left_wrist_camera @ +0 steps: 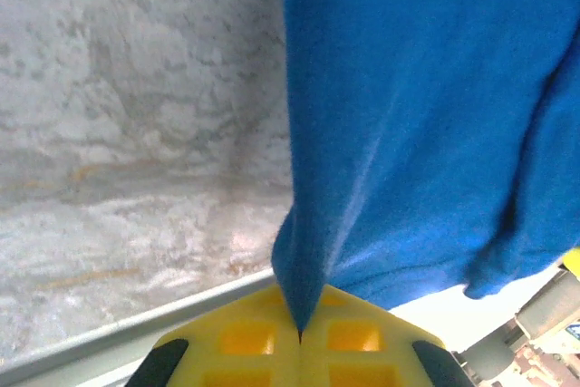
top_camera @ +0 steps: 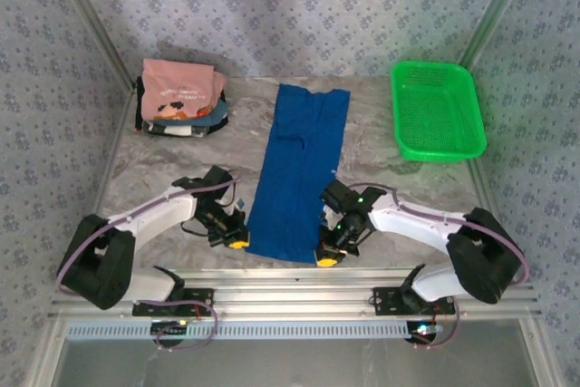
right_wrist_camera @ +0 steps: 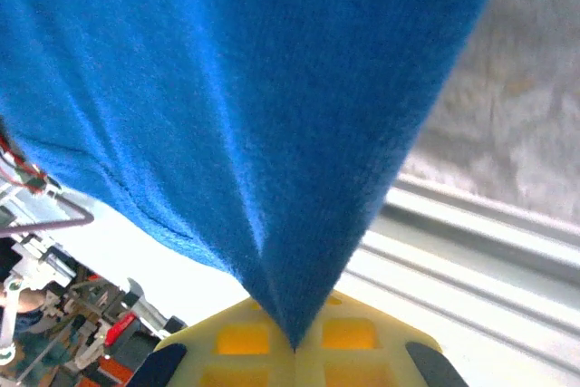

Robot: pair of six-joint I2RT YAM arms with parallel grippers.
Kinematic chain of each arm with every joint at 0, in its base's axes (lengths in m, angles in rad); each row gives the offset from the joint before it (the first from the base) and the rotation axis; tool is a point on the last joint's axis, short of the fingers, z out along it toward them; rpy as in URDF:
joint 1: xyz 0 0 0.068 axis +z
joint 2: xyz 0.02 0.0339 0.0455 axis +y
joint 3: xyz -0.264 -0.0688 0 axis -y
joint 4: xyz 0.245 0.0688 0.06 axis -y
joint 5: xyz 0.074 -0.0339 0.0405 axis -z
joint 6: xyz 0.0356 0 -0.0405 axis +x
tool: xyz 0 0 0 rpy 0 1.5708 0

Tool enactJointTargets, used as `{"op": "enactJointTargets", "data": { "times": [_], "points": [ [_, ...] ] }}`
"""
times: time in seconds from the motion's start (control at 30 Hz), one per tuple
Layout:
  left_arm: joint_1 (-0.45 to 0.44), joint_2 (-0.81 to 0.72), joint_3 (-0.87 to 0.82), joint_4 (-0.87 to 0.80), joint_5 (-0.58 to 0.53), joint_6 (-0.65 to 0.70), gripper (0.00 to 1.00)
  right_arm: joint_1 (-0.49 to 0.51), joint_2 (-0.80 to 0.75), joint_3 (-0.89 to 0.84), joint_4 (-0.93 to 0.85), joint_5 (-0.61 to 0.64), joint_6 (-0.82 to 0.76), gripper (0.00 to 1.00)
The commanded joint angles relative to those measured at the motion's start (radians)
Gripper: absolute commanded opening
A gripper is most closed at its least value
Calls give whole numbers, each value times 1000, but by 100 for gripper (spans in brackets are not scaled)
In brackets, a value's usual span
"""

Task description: Fold and stack the t-shirts

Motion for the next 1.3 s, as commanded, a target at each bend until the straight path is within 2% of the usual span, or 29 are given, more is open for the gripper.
{"op": "enactJointTargets", "data": {
  "times": [0.0,0.2,0.47,0.63,0.93,1.27],
  "points": [
    [-3,-40,51,-60,-15,-57,0,-19,-30,45,-167,-33,-33,0],
    [19,50,231,-91,-12,-35,0,-155,11,176,-263,-31,-158,0],
    [85,277,498,-75,2,24,0,-316,163,407,-384,-2,-352,0],
    [112,417,644,-77,0,64,0,-376,282,542,-444,30,-454,0],
    [150,658,947,-146,9,149,0,-462,460,737,-503,68,-545,0],
    [178,805,1137,-191,-3,177,0,-523,619,901,-546,101,-595,0]
  ]
}}
